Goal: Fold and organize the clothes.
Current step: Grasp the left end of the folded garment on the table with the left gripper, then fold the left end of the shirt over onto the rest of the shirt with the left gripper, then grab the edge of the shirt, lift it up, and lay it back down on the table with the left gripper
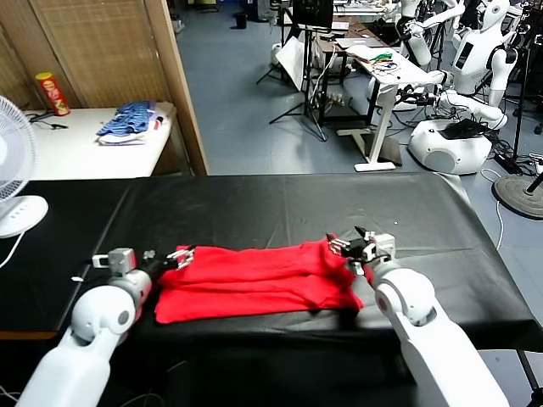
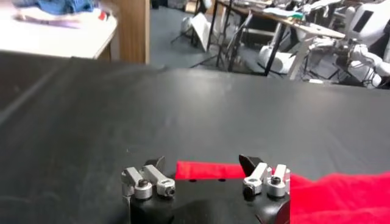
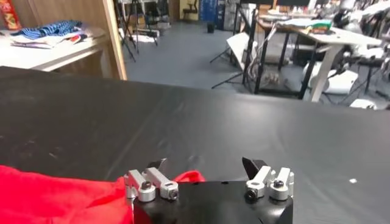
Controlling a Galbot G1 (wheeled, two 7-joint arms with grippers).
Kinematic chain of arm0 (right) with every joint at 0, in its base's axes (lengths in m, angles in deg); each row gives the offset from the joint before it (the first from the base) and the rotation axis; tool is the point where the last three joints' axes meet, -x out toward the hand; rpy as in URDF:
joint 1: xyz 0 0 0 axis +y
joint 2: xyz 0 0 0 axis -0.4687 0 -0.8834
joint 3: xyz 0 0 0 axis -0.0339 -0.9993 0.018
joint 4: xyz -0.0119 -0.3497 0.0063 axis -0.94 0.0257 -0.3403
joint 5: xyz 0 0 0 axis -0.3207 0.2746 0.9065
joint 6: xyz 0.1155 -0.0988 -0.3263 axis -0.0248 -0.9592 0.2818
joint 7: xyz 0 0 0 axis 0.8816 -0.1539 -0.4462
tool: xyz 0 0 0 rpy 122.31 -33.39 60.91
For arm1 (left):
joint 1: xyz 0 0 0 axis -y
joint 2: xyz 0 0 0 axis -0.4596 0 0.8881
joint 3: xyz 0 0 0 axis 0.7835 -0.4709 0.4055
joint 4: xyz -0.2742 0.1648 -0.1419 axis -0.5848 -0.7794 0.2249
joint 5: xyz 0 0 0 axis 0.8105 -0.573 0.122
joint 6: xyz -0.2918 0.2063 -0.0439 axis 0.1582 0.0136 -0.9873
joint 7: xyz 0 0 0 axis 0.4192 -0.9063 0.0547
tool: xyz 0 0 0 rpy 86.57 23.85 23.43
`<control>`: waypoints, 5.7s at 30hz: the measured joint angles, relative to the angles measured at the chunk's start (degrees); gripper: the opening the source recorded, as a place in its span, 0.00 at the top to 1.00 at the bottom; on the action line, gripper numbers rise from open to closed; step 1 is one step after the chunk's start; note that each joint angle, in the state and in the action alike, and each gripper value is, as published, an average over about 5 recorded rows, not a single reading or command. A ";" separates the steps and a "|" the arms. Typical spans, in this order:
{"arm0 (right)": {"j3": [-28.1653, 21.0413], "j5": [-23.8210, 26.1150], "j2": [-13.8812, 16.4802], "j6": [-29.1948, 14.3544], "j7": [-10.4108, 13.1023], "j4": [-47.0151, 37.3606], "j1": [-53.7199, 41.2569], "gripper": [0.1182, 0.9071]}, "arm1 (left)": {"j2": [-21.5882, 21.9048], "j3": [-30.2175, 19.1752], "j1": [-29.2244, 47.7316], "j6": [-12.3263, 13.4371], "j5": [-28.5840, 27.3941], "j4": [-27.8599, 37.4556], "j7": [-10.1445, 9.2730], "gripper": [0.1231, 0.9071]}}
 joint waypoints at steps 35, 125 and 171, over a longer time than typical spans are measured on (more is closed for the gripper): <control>2.47 4.64 -0.41 -6.06 0.63 4.51 7.80 0.19 | -2.30 2.49 -1.27 5.36 -9.92 1.11 0.53 0.19; 7.13 8.37 -2.72 -6.59 -0.60 18.49 19.70 0.14 | -18.26 -10.35 -9.09 7.90 -15.31 -14.16 -1.82 0.97; -10.89 16.74 -6.47 -13.09 -3.98 3.91 3.83 0.14 | -19.97 9.29 -16.46 16.11 -4.79 -9.02 4.19 0.14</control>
